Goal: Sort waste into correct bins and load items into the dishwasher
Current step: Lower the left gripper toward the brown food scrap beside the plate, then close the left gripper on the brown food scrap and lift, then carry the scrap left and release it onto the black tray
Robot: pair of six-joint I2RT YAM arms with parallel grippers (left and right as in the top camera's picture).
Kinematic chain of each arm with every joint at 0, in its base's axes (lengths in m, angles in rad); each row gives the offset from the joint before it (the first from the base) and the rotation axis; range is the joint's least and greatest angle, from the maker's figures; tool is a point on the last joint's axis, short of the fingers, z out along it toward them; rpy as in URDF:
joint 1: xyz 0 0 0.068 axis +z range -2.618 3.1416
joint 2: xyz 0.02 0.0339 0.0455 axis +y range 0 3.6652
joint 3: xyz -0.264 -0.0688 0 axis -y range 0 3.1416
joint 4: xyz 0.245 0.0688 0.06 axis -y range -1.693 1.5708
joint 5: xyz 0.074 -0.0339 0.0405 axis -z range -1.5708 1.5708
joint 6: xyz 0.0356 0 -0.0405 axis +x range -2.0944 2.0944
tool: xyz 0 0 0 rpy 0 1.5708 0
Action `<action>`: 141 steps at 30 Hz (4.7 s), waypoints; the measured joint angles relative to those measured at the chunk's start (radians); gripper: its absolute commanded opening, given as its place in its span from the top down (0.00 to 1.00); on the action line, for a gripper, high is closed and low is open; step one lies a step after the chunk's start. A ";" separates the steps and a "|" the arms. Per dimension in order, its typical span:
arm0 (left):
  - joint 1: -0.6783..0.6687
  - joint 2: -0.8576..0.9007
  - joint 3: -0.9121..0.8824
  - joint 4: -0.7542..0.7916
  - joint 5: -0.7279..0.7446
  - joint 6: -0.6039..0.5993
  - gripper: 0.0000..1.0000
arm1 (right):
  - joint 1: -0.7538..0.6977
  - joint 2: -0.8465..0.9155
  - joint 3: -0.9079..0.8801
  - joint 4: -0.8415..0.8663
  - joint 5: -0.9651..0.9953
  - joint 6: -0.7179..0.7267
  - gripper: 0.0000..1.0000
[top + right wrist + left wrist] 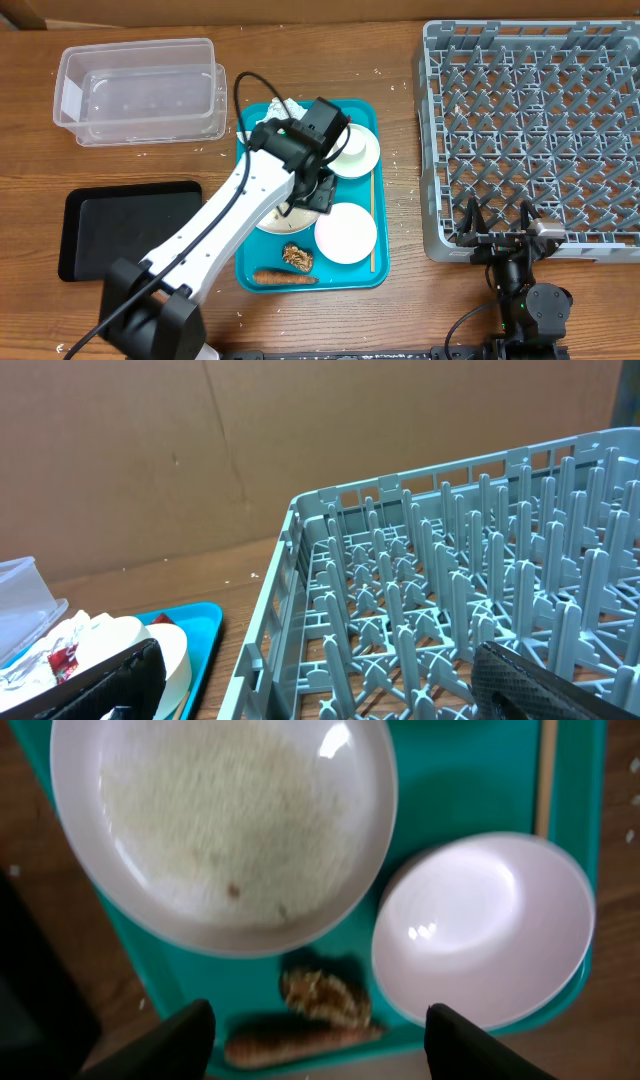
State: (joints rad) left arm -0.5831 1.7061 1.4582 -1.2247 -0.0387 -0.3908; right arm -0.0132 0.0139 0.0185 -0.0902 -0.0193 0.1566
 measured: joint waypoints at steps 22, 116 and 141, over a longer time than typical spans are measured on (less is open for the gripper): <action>0.000 -0.225 -0.220 -0.166 0.048 -0.187 0.24 | 0.000 0.000 0.000 0.001 0.000 0.000 0.00; 0.000 -0.045 -0.536 0.323 0.148 -0.006 0.90 | 0.000 0.000 0.000 0.000 0.000 0.000 0.00; 0.068 -0.043 -0.166 -0.032 0.125 -0.006 0.91 | 0.000 0.000 0.000 0.000 0.000 0.000 0.00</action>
State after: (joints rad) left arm -0.5148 1.6630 1.2919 -1.2572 0.0864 -0.3965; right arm -0.0132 0.0139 0.0185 -0.0898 -0.0196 0.1562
